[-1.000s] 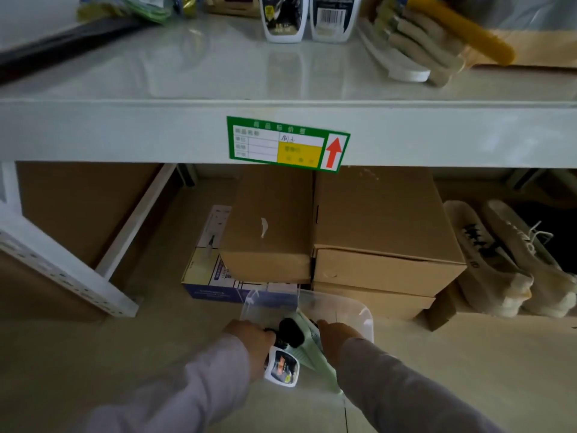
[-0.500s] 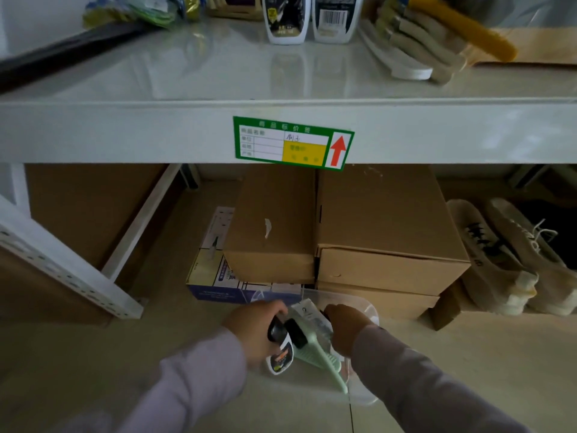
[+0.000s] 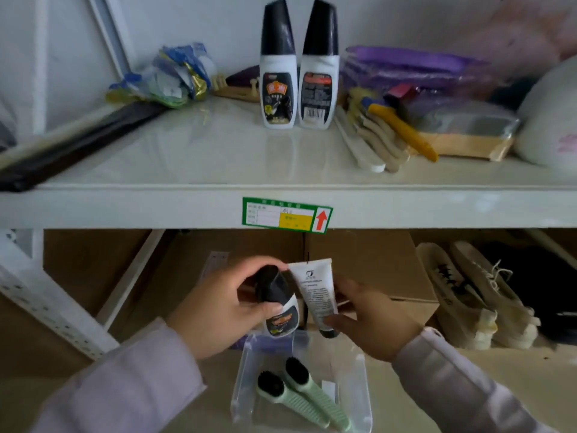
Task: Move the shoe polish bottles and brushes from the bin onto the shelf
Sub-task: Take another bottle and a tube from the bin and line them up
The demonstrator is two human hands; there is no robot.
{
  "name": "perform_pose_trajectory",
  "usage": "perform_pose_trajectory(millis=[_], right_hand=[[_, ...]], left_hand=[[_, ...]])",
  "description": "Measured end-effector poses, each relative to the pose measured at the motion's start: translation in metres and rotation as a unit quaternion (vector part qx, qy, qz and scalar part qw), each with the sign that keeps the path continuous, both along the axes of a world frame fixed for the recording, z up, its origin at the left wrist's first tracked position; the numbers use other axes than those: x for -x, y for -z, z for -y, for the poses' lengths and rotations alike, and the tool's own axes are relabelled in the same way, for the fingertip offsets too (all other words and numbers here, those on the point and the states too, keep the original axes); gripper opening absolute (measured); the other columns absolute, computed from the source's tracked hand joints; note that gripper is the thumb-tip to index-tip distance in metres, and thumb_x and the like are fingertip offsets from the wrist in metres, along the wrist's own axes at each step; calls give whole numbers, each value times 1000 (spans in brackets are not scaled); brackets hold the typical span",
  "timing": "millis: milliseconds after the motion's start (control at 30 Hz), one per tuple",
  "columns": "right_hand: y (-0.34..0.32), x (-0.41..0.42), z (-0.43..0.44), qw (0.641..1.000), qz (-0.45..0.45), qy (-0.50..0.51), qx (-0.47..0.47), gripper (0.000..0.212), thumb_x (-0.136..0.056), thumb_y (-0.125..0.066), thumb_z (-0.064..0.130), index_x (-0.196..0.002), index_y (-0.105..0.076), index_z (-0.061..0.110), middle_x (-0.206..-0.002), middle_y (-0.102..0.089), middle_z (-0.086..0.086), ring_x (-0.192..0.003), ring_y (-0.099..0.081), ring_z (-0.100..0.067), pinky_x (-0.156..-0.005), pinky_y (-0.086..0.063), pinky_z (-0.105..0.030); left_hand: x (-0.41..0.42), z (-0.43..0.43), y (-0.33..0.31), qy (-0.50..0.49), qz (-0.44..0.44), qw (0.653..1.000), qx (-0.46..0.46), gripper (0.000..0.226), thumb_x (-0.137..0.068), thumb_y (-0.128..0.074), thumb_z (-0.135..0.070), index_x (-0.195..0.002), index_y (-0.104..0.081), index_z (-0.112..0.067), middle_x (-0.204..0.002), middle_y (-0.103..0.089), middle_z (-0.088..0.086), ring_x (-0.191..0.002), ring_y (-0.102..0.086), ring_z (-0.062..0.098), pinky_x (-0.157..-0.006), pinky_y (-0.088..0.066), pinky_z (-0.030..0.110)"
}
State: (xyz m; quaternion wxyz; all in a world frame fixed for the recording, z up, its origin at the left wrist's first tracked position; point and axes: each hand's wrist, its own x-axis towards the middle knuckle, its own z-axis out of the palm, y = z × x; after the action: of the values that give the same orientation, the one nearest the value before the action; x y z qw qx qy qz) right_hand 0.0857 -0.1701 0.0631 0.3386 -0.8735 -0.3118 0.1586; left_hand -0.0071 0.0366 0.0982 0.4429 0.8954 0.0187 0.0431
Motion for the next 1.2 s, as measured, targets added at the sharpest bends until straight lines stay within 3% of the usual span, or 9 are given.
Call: perform_pose_trajectory(millis=[100,167,233,333,467,633,767,967,1200], right_hand=[[-50,7,11,995,37,-10,-91,45,-73,-69,6,-100,-53,39,-101,-66,15,-94,-65,-1,-80,-52,-14],[-79,9,16,991,43,-8,-126,45,-73,-69,0,-101,-58,33,-101,-70,10,-90,-66,0,-75,-52,-10],[-105,12,18,986,44,-17,-157,41,-73,-70,6,-107,-61,25,-102,-72,4,-92,-67,-2,-80,-54,-16],[-139,11,12,975,50,-25,-217,42,-71,-68,18,-111,-59,30,-108,-70,9,-99,-66,-4,-86,-54,-21],[-175,-8,-12,963,94,2,-253,39,-72,-70,20,-106,-57,34,-105,-71,2,-97,-67,-13,-88,-55,-36],[-201,-50,-54,970,125,55,-201,39,-79,-69,9,-115,-55,17,-105,-67,0,-98,-65,-18,-94,-52,-38],[-197,-75,-94,979,128,84,-135,41,-80,-68,14,-119,-54,16,-115,-66,-3,-100,-62,-18,-92,-49,-33],[-191,-89,-143,979,105,93,-145,36,-80,-67,15,-115,-56,12,-114,-67,-7,-105,-62,-25,-92,-49,-34],[-187,-97,-170,980,77,109,-148,41,-86,-60,20,-124,-46,15,-118,-65,-10,-108,-61,-28,-95,-49,-42]], left_hand=[[4,0,-42,4,68,997,40,53,-67,-74,-33,-111,-54,-53,-114,-64,-23,-105,-63,2,-93,-53,31],[6,2,-67,7,101,991,84,50,-61,-71,-40,-107,-56,-52,-112,-66,-22,-104,-64,0,-90,-53,25],[7,6,-90,9,127,986,107,46,-59,-70,-43,-102,-57,-54,-108,-68,-23,-99,-67,0,-83,-55,19],[8,7,-123,2,179,975,129,47,-61,-76,-31,-100,-60,-52,-106,-70,-24,-96,-68,-1,-77,-53,9],[-9,-8,-164,-67,232,958,157,41,-67,-77,-22,-97,-63,-45,-101,-73,-19,-99,-66,0,-89,-49,24],[-46,-37,-200,-126,255,938,198,37,-82,-64,-3,-112,-60,-23,-102,-70,-7,-95,-66,10,-93,-49,32],[-77,-64,-210,-182,263,931,173,43,-81,-67,-4,-122,-57,-13,-114,-68,8,-100,-65,20,-92,-50,38],[-113,-80,-203,-235,243,939,59,51,-81,-69,-9,-128,-51,-12,-117,-63,4,-104,-59,14,-92,-41,23],[-138,-108,-191,-247,217,944,23,47,-82,-68,-18,-127,-52,-17,-122,-65,7,-109,-61,21,-102,-46,39]])
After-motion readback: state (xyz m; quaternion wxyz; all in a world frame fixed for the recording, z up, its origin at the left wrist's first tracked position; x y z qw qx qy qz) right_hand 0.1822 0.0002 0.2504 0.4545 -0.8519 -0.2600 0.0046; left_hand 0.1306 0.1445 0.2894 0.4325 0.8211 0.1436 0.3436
